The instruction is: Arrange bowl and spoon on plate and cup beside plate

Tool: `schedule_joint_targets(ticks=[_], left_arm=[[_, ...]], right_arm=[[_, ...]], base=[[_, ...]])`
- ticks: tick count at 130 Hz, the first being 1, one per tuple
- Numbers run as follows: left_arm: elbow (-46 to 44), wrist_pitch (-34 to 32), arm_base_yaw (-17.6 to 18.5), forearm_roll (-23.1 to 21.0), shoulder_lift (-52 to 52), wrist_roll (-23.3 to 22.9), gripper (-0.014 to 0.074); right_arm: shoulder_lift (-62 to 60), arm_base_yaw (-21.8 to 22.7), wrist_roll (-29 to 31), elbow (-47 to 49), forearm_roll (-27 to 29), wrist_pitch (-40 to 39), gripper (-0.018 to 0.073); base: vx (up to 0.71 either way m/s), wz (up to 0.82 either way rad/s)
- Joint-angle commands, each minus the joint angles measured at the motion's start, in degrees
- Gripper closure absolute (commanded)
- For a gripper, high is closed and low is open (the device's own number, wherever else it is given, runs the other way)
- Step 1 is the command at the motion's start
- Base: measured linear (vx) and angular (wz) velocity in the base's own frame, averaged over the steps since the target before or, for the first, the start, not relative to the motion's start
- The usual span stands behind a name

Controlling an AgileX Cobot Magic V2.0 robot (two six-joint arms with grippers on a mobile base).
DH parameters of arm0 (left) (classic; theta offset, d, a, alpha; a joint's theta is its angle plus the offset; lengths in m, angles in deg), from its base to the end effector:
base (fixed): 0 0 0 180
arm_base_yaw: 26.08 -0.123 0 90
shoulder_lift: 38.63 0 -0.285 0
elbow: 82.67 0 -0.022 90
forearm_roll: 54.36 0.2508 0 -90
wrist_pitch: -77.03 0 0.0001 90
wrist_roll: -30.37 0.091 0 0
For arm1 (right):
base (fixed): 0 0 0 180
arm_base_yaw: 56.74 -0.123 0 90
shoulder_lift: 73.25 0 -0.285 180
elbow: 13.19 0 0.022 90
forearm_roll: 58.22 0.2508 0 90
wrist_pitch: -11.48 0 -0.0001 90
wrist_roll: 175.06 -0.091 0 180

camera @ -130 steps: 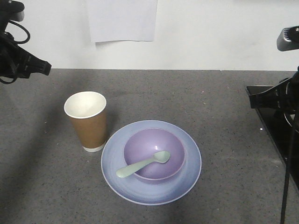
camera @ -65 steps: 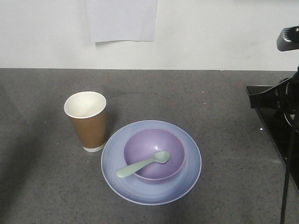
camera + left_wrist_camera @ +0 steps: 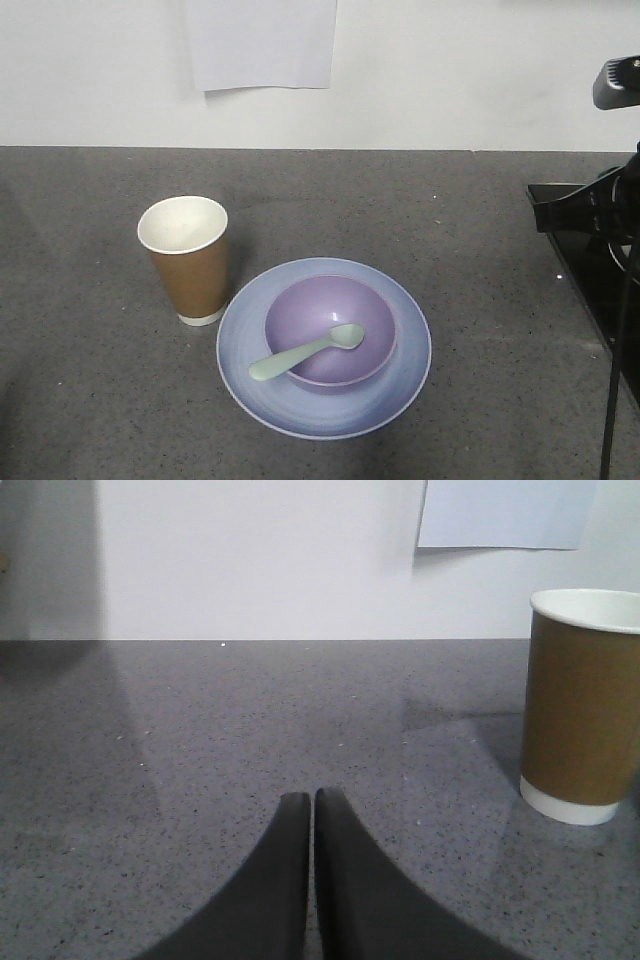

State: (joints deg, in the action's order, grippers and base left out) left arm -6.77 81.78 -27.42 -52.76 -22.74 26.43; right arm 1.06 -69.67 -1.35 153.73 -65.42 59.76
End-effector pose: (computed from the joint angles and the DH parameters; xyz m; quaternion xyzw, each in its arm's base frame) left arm 0.0676 0.0018 0.2047 -0.0248 0.7459 -0.0050 0.6656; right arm 0.2319 0.0445 0.3661 -0.0745 0.9215 0.0045 0.3811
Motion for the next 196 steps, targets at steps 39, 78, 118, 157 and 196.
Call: schedule_joint_targets(ticks=[39,78,118,157,196], left_arm=[[3.41,-0.55,0.03,0.11,-9.71,-0.84,0.0604],[3.41,-0.61,2.92,0.11,-9.71,0.28,0.0604],[3.35,-0.1,2.92,0.11,-9.66,0.33,0.0604],[3.35,-0.17,2.92,0.11,-9.66,0.33,0.0604],[3.35,-0.17,2.92,0.11,-9.66,0.33,0.0604]], right_arm=[[-1.26,0.35,-0.09,1.57,-1.08,-3.04,0.0564],[-1.26,0.35,-0.09,1.57,-1.08,-2.97,0.0564],[-1.26,0.35,-0.09,1.57,-1.08,-2.97,0.0564],[-1.26,0.35,-0.09,1.57,-1.08,-2.97,0.0564],[-1.26,0.35,-0.09,1.57,-1.08,-2.97,0.0564]], base=[[0.0,0.0],[0.0,0.0],[0.0,0.0],[0.0,0.0],[0.0,0.0]])
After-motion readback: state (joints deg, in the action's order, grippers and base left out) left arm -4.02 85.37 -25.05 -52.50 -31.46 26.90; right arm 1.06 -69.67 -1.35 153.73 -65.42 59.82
